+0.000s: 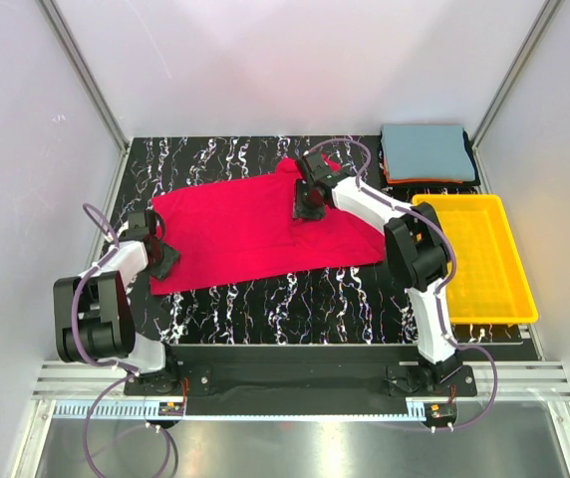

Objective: Fold and stack the t-shirts

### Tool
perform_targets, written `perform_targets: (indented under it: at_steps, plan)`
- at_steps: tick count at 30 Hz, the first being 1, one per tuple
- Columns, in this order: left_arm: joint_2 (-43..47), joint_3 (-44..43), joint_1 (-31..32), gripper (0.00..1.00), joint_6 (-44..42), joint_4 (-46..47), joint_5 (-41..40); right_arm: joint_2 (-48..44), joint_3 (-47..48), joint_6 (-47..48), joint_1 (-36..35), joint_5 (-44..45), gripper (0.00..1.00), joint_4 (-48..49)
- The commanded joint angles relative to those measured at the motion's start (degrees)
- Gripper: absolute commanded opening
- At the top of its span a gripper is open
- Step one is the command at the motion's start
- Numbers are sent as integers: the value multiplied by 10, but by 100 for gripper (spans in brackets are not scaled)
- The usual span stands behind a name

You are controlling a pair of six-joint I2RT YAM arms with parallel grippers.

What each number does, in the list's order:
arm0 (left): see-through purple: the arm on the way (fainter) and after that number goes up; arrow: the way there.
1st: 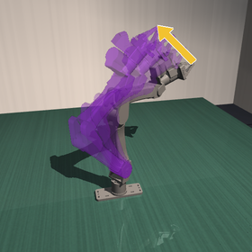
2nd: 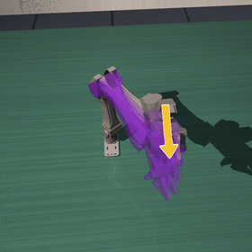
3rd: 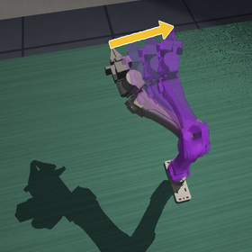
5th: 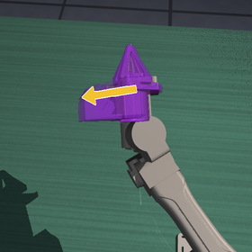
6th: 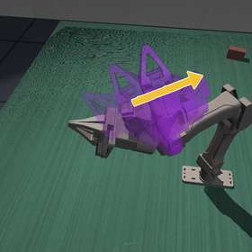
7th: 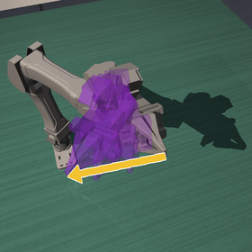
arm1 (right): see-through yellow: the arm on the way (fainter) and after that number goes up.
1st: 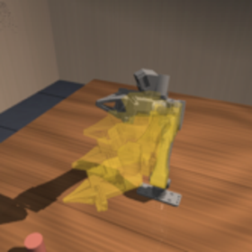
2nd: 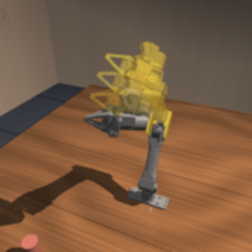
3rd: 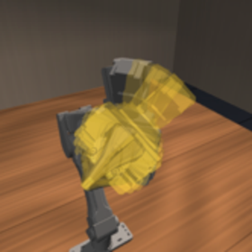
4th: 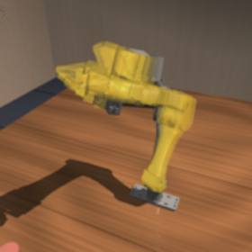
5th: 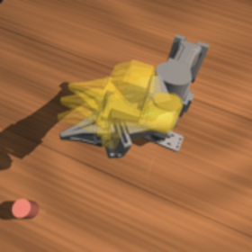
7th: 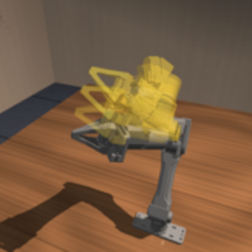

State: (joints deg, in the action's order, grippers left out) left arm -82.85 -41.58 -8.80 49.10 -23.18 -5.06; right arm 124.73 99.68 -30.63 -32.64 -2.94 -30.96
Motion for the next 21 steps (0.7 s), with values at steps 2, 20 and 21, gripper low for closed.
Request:
perform_targets:
  at_steps: [2,20,21]
  plan:
    - [-36,-42,-9,46,-15,-39,-71,-53,43,20,0,108,45,-82]
    - [-155,-213,-45,46,-67,-103,-87,-287,-328,-129,61,146,44,-125]
    - [-158,-215,-45,46,-67,-104,-86,-288,-346,-139,67,146,44,-125]
